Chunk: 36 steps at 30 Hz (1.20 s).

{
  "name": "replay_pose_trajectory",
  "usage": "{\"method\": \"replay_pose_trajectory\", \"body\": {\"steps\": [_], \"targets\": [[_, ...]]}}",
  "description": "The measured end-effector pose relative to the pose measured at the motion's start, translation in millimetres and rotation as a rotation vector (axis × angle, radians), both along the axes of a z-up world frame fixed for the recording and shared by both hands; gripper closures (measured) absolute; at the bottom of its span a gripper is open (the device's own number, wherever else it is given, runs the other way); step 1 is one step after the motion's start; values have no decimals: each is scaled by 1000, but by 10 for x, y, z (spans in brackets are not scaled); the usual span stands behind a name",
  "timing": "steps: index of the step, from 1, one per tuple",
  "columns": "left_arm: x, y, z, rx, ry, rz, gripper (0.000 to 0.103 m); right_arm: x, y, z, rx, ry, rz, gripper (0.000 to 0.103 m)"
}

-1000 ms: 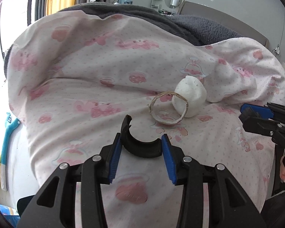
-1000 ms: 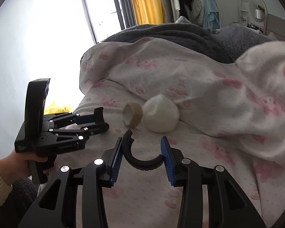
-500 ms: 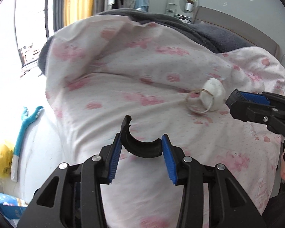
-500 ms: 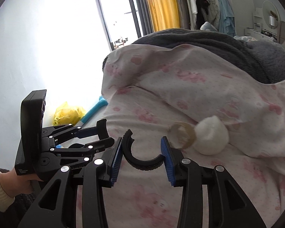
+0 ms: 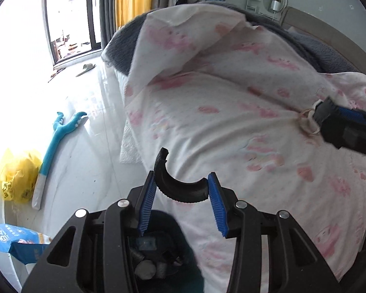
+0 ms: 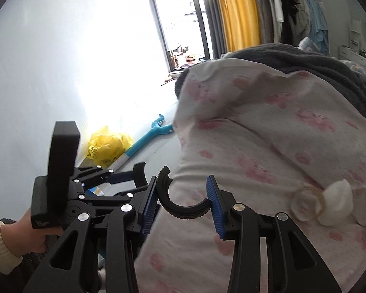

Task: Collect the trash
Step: 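Carry both black clips over the teal bin with both tools, then open both tools to drop the black clips into the bin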

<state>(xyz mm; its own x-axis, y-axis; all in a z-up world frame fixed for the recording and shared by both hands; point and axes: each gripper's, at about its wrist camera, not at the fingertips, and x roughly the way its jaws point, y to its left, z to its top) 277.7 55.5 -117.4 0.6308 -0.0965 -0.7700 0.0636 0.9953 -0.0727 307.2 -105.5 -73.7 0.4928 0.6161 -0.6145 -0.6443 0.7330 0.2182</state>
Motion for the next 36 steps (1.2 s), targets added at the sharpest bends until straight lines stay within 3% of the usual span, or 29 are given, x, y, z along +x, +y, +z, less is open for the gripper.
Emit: {"method": "replay_pose_trajectory", "body": {"steps": [5, 24, 27, 29, 36], "targets": [[-71, 261, -149, 17, 52, 22, 57, -28, 321, 3, 11, 6, 42, 62], [-404, 1042, -1010, -27, 412, 40, 56, -192, 1273, -321, -64, 52, 174, 62], [-461, 1100, -1150, -40, 477, 28, 50, -200, 1390, -377, -83, 58, 192, 62], [-519, 1120, -1210, -41, 508, 11, 36, -231, 1431, -426, -97, 62, 200, 62], [-632, 1320, -1099, -43, 472, 44, 27, -217, 1618, -659, -149, 94, 210, 62]]}}
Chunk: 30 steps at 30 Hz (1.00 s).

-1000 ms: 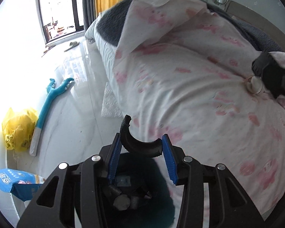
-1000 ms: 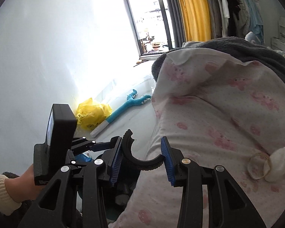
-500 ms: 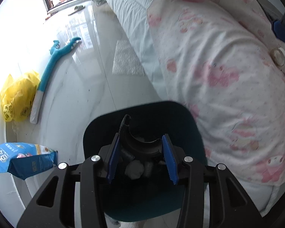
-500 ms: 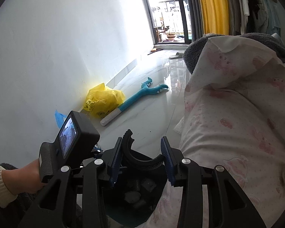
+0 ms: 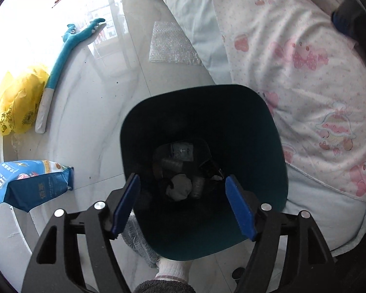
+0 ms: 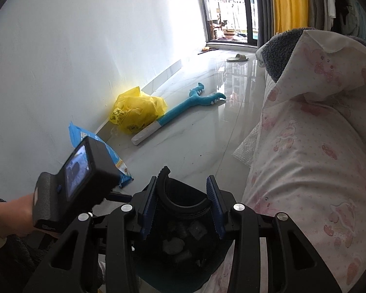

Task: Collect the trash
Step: 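Open both tools to drop the black clips into the bin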

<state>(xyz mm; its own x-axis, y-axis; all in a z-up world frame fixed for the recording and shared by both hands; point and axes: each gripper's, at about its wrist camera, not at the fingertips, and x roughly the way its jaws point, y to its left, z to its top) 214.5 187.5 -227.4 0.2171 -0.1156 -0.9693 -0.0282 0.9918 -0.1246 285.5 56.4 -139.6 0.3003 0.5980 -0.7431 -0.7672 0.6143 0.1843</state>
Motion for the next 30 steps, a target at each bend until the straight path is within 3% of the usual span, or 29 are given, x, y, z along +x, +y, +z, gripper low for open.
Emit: {"method": "replay_pose_trajectory", "body": {"steps": [12, 21, 30], "targets": [[-90, 311, 395, 4, -146, 51, 22, 104, 198, -511, -81, 150, -28, 62], [-180, 482, 855, 1, -360, 107, 22, -35, 453, -774, -151, 194, 9, 62], [-207, 537, 1189, -6, -507, 149, 22, -72, 619, -1090, -217, 250, 32, 62]]}}
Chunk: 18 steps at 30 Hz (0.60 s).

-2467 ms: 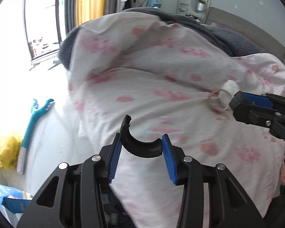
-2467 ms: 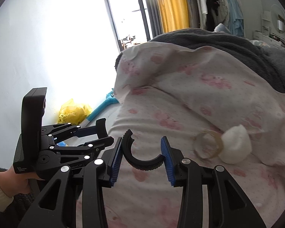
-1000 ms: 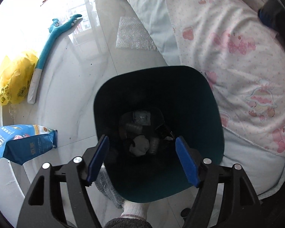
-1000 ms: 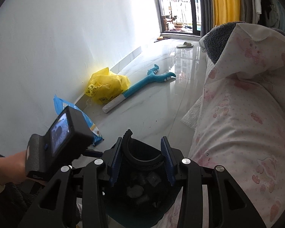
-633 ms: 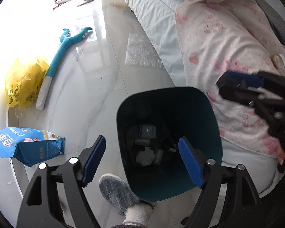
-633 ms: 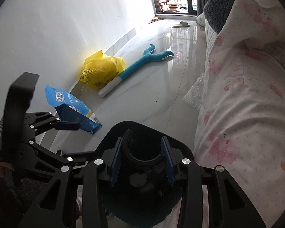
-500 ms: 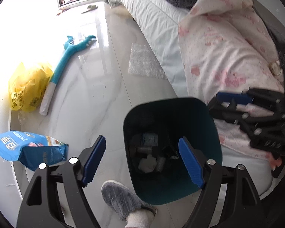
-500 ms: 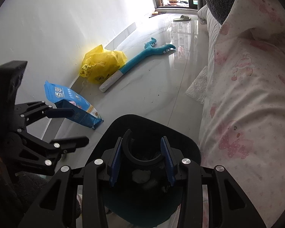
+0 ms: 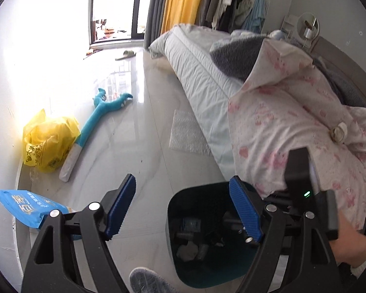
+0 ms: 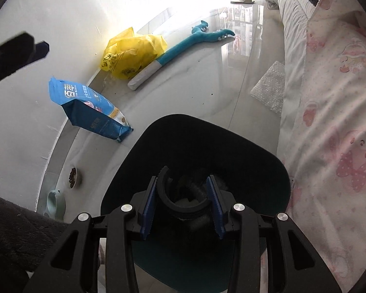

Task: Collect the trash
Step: 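Open both tools to drop the black clips into the bin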

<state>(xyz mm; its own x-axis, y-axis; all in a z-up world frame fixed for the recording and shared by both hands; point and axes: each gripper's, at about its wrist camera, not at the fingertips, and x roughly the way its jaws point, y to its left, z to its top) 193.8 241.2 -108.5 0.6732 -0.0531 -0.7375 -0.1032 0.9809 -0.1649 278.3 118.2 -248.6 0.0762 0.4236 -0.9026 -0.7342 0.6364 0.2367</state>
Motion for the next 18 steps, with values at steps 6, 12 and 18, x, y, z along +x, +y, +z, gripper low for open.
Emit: {"method": "replay_pose_trajectory", "body": {"steps": [6, 12, 18], "targets": [[-63, -51, 205, 15, -91, -7, 21, -69, 96, -146, -32, 26, 27, 61], [-74, -44, 337, -18, -140, 12, 21, -87, 86, -191, -35, 53, 26, 46], [-105, -64, 534, -10, -210, 53, 21, -88, 48, -52, -5, 43, 21, 40]]}}
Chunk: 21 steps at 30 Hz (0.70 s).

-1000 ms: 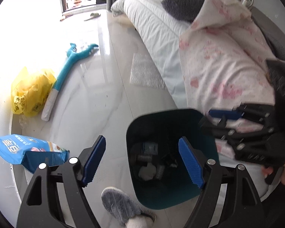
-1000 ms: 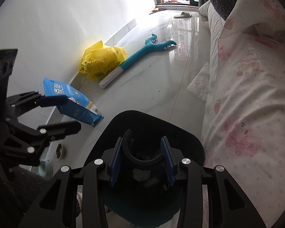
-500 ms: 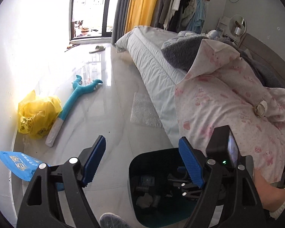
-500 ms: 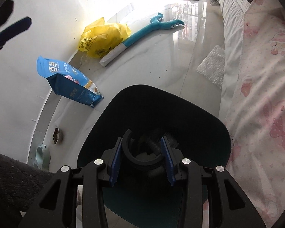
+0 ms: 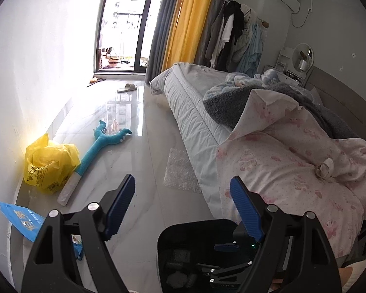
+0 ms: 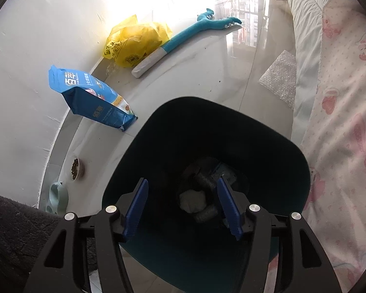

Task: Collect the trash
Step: 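Open both tools to drop the black clips into the bin, then move both open tools from the bin back over the duvet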

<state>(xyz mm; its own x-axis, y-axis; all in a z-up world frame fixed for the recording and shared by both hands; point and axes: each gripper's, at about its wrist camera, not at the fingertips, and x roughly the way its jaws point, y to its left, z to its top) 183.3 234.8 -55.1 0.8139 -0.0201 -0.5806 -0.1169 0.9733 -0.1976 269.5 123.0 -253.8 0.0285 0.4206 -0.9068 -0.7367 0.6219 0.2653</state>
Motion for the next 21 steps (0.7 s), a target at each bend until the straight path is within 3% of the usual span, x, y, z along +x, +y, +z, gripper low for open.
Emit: {"method": "replay_pose_trajectory", "body": {"steps": [8, 15, 21], "targets": [[7, -231, 195, 44, -71, -2, 19, -17, -131, 391, 86, -50, -6, 29], [25, -480, 433, 58, -167, -5, 16, 65, -386, 728, 201, -107, -36, 29], [149, -736, 435, 23, -174, -36, 15, 128, -740, 1131, 281, -214, -81, 29]]}}
